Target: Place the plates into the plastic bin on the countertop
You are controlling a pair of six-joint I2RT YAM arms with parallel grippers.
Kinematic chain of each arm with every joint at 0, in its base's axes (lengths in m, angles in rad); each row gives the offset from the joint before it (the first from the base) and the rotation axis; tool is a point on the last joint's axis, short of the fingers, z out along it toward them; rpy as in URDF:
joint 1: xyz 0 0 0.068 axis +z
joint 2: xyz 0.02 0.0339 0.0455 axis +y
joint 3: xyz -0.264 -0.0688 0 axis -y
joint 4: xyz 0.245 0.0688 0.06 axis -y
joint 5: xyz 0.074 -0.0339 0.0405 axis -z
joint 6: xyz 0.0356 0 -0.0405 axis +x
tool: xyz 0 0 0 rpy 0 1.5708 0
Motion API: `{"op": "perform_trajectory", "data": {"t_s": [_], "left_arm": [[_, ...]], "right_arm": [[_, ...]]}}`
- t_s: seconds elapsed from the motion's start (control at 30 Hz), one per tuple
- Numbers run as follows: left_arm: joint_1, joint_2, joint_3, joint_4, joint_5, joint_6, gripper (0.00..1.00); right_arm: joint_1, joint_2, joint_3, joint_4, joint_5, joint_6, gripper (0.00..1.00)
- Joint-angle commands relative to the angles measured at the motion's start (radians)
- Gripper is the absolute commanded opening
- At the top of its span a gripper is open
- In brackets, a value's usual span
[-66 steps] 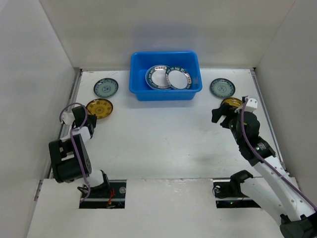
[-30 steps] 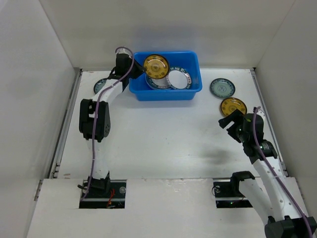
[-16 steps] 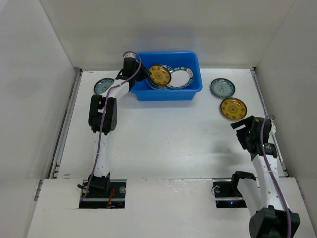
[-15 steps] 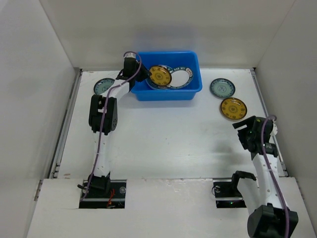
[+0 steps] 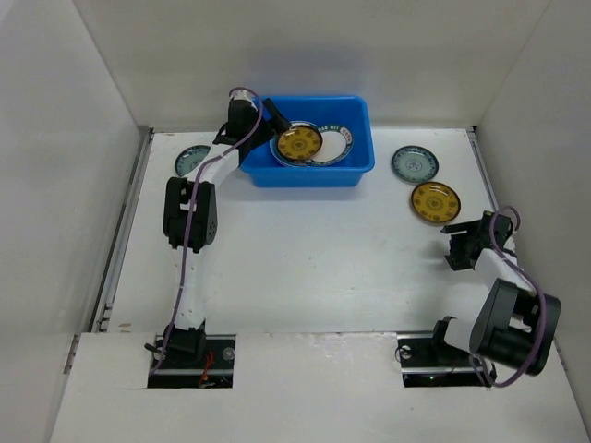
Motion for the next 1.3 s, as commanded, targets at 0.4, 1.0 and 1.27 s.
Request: {"op": "perform_trajectory", "data": {"t_s": [0.4,1.0,1.27], "left_arm": [[0.069,-0.383,-0.113,0.039,-0.013,-0.005,1.00],[0.074,-0.958,-0.899,0.132,-0.170,-0.028,1.00],[0.086,-1.154,-1.104,0.103,-0.282,-0.040,1.00]], "right_arm": [[-0.002,0.383,0.174,0.285,-0.057,0.035,0.61],[0.021,0.448,0.237,0.319,-0.077,0.058,0.00],[0.190,0.101,0.316,0.104,0.031,0.030,0.00]]}}
